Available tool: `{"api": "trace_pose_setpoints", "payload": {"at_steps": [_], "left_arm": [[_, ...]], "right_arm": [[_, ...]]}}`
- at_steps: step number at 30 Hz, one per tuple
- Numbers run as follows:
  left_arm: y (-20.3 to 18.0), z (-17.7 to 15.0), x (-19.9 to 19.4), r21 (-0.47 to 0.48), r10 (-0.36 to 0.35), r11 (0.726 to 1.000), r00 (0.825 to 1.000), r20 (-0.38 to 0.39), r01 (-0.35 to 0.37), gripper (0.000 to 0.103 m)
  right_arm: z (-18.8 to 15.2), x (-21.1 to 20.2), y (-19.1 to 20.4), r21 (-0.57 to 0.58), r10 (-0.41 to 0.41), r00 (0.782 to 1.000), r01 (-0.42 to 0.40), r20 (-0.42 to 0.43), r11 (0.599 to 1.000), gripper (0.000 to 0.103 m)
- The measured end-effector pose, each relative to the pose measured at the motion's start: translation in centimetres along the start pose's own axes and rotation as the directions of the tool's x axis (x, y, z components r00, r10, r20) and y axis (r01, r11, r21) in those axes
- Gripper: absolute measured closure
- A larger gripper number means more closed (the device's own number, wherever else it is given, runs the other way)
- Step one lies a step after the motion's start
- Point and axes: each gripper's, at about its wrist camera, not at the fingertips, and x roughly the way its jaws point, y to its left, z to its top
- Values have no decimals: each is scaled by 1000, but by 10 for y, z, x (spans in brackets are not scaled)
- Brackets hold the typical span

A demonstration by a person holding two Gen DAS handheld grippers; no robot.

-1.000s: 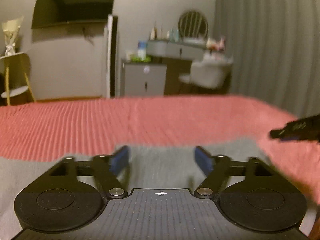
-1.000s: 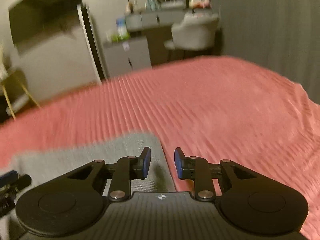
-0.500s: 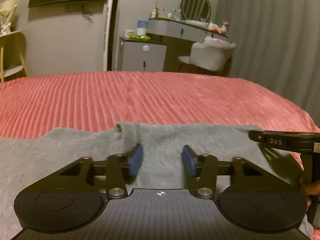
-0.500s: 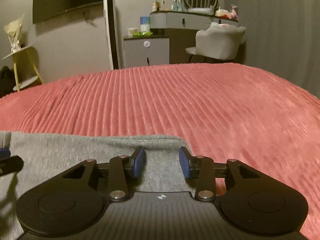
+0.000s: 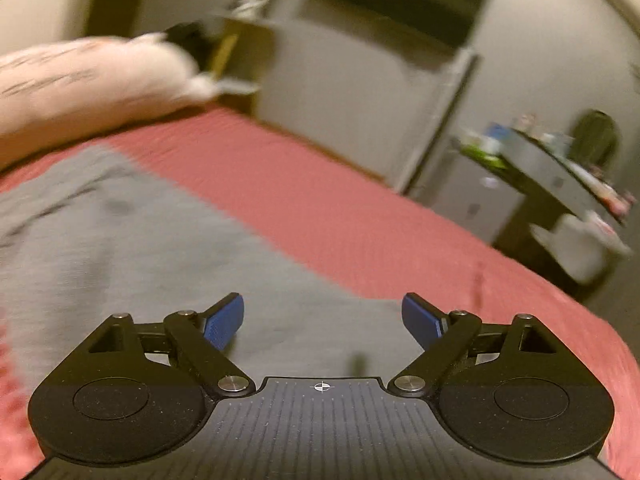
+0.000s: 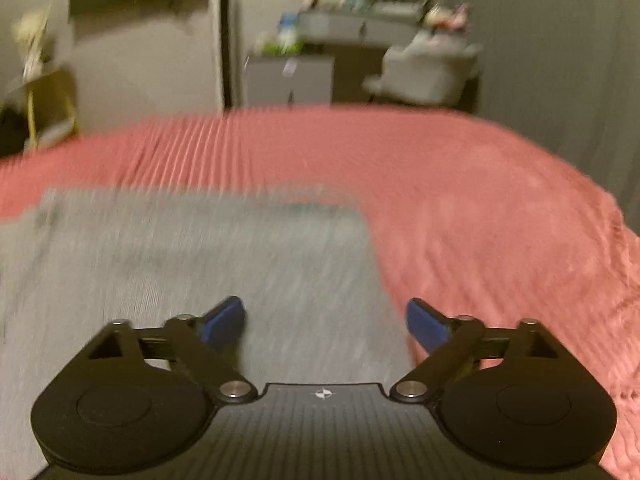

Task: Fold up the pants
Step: 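Grasp the grey pant cuffs with the left gripper and lift them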

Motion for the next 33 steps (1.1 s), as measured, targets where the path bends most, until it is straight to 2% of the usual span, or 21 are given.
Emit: {"api": "trace_pose_setpoints", "payload": {"at_steps": [3, 7, 9, 11, 12, 15, 17, 22, 24, 27, 31, 32, 33], "left_arm": [[45, 9, -24, -74, 70, 995, 998, 11, -69, 12], [113, 16, -59, -180, 113, 978, 992, 49, -102, 13], [145, 16, -66, -244, 126, 963, 991, 37, -114, 17], [172, 12, -59, -315, 82, 945, 996, -23, -85, 20], [181, 10, -52, -355, 49, 933, 997, -58, -67, 30], [205, 1, -26, -470, -38, 882, 991, -132, -29, 45], [212, 0, -13, -501, -78, 865, 988, -135, 0, 46], [218, 4, 7, -520, -115, 854, 985, -132, 30, 48], [217, 7, 9, -508, -128, 860, 983, -130, 45, 70], [211, 13, 2, -429, -112, 901, 988, -108, 55, 81], [199, 15, -7, -353, -117, 931, 992, -42, 95, 80], [196, 15, -4, -346, -103, 935, 993, -52, 79, 75], [195, 15, 0, -342, -87, 938, 994, -72, 57, 61]], "right_arm": [[-2, 0, -3, 20, 9, 1000, -8, -29, 1000, 4], [-4, 4, -23, 173, 76, 993, -60, -90, 983, 4], [-5, 6, -30, 234, 104, 989, -77, -108, 969, 4], [-7, 7, -29, 244, 107, 988, -76, -114, 967, 4], [-7, 7, -28, 238, 102, 988, -73, -113, 969, 4], [-7, 7, -23, 214, 82, 991, -58, -108, 975, 4], [-6, 8, -23, 214, 81, 991, -56, -108, 975, 4], [-5, 8, -27, 235, 90, 990, -63, -109, 970, 4], [-5, 8, -25, 229, 83, 991, -57, -103, 972, 4], [-5, 8, -23, 224, 72, 993, -50, -95, 973, 4], [-5, 6, -22, 219, 67, 994, -47, -85, 975, 4], [-4, 5, -22, 218, 66, 994, -46, -83, 975, 4], [-4, 5, -22, 218, 64, 995, -45, -82, 975, 4]]}}
